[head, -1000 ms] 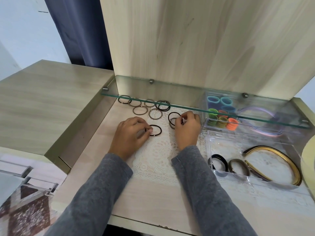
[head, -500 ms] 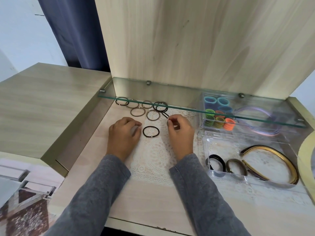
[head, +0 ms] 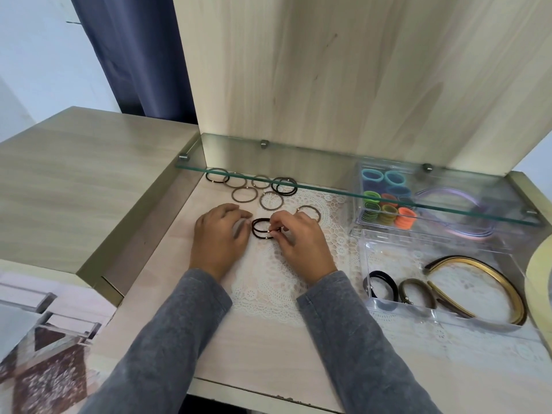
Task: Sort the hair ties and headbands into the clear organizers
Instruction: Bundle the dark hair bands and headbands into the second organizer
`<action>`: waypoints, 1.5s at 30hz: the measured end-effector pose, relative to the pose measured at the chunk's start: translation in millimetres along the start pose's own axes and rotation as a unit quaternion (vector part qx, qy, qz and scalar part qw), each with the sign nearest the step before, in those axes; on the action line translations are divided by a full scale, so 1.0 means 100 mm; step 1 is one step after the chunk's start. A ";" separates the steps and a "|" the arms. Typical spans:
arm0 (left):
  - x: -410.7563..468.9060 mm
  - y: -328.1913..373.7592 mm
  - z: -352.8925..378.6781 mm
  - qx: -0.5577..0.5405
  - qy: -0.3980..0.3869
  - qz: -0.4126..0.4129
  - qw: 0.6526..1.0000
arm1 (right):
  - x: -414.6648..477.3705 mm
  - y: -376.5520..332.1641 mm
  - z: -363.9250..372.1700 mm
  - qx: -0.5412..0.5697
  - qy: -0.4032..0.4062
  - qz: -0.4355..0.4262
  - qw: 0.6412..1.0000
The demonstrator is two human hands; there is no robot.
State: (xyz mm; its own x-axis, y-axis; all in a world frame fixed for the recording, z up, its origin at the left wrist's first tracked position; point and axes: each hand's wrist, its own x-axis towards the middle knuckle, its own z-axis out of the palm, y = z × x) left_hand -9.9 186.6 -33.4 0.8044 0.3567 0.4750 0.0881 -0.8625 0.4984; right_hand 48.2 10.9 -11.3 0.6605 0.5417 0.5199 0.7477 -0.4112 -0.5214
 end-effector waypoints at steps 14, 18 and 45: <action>0.08 -0.05 -0.02 -0.064 0.032 -0.122 0.990 | 0.00 -0.02 -0.01 -0.003 -0.037 0.033 0.999; 0.12 -0.05 -0.07 -0.109 0.009 -0.167 0.980 | 0.02 -0.04 -0.03 0.008 -0.010 0.059 0.998; 0.47 -0.12 -0.05 0.106 -0.036 -0.120 0.986 | 0.42 0.32 0.07 -0.187 0.017 0.219 0.958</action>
State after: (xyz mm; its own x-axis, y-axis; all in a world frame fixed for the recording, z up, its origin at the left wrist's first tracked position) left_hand 23.4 215.3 -13.4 0.7846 0.5397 0.3052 0.3961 -0.8150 0.4230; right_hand 99.2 25.4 -10.8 0.9133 0.2355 0.3322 0.3667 -0.8305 -0.4194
